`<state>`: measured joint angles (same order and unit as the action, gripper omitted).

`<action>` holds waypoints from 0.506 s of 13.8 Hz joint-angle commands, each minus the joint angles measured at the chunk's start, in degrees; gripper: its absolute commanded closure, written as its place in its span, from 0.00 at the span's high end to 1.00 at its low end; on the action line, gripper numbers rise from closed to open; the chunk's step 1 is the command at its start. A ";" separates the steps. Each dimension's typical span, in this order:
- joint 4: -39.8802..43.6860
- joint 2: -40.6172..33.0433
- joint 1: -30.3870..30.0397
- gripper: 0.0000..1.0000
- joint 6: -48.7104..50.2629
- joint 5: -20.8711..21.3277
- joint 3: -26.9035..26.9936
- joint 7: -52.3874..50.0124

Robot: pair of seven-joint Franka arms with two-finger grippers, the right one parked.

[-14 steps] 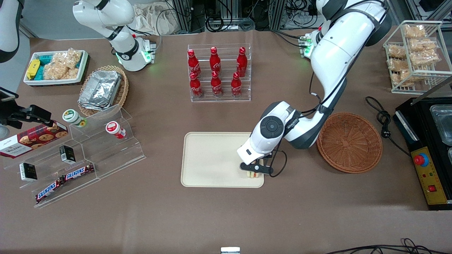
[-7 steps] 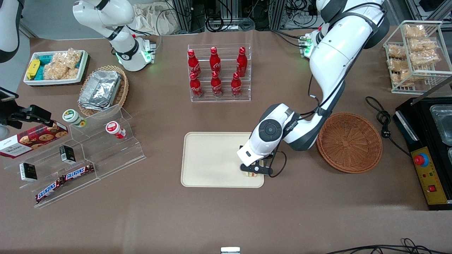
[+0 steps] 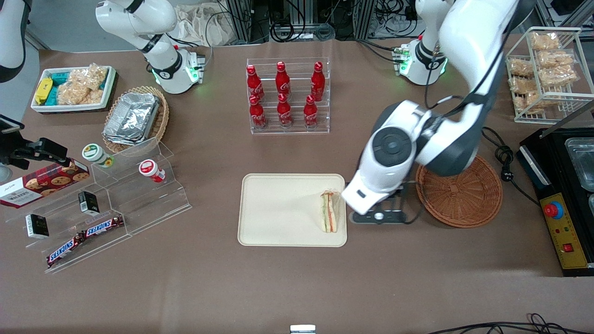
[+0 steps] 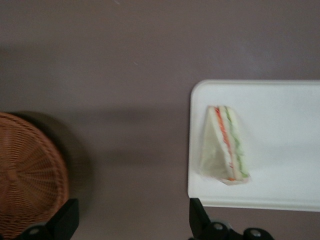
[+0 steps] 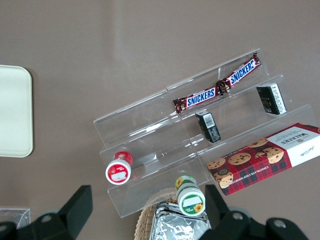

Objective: Place sandwich from basket to tray

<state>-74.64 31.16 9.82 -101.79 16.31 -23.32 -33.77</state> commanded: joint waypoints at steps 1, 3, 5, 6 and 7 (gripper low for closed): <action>-2.00 -5.30 -4.79 0.99 4.39 -5.74 0.29 7.54; -2.61 -9.26 -7.35 0.99 6.86 -8.40 3.52 13.97; -4.54 -13.04 -7.36 0.99 7.31 -8.32 8.97 20.47; -4.90 -14.36 -7.36 0.99 7.31 -8.32 10.82 23.55; -4.90 -15.42 -7.44 0.99 7.05 -8.32 12.40 25.06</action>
<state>-76.11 20.04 2.32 -94.59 8.82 -13.36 -12.27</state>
